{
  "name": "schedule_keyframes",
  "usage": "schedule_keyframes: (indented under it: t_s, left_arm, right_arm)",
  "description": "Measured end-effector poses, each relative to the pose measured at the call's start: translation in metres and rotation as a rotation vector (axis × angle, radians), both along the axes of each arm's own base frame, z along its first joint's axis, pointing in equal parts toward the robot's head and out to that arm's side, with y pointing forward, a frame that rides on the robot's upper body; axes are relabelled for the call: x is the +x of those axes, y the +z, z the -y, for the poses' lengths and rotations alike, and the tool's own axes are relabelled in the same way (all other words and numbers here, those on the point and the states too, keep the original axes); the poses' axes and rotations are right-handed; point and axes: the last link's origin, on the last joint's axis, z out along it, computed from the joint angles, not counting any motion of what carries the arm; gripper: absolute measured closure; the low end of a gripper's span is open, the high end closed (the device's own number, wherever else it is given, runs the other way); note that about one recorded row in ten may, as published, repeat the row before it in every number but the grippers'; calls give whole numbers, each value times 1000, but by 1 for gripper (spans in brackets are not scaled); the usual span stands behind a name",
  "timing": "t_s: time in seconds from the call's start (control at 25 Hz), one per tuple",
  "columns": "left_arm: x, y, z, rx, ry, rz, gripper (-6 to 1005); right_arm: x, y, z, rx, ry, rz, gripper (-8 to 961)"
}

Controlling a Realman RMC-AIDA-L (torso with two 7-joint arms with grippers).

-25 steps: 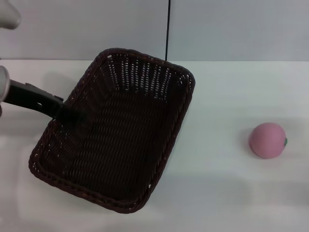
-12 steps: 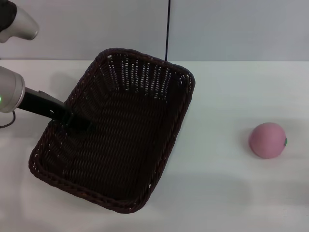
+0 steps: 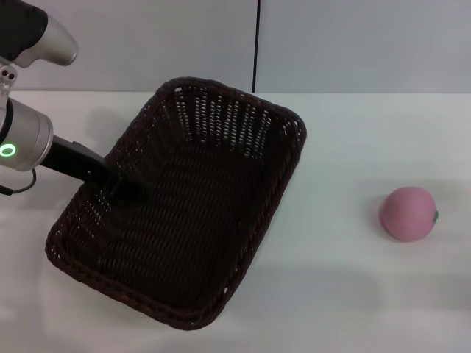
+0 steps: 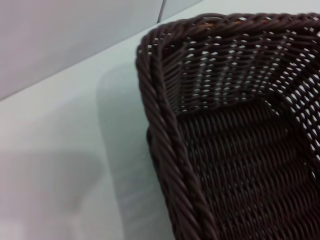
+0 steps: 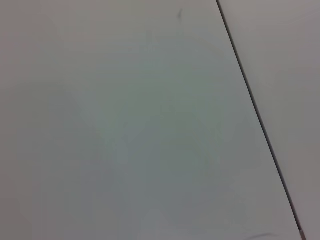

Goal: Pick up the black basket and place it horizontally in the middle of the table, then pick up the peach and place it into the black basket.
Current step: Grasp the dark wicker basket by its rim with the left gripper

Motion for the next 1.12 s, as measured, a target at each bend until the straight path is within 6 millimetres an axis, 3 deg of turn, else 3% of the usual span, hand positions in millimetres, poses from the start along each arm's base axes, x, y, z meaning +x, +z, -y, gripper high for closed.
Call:
schedule_keyframes:
  t_s: [0.48,0.68,0.88,1.12]
  left_arm:
    - [19,-1,-13,0,-120,-32,547]
    - [30,-4,-22,13,-184,-66,701]
    - [45,-4,-29,-28,-361,-113,783]
    - [72,-17,-27,-198,-740,-216,820]
  right_arm:
    - [1,1,0,4,-5,-1,245]
    - [2,1,1,5,-12,2,244]
    - [4,3,2,13,-23,0,244]
    - [5,3,2,11,-22,-11,244]
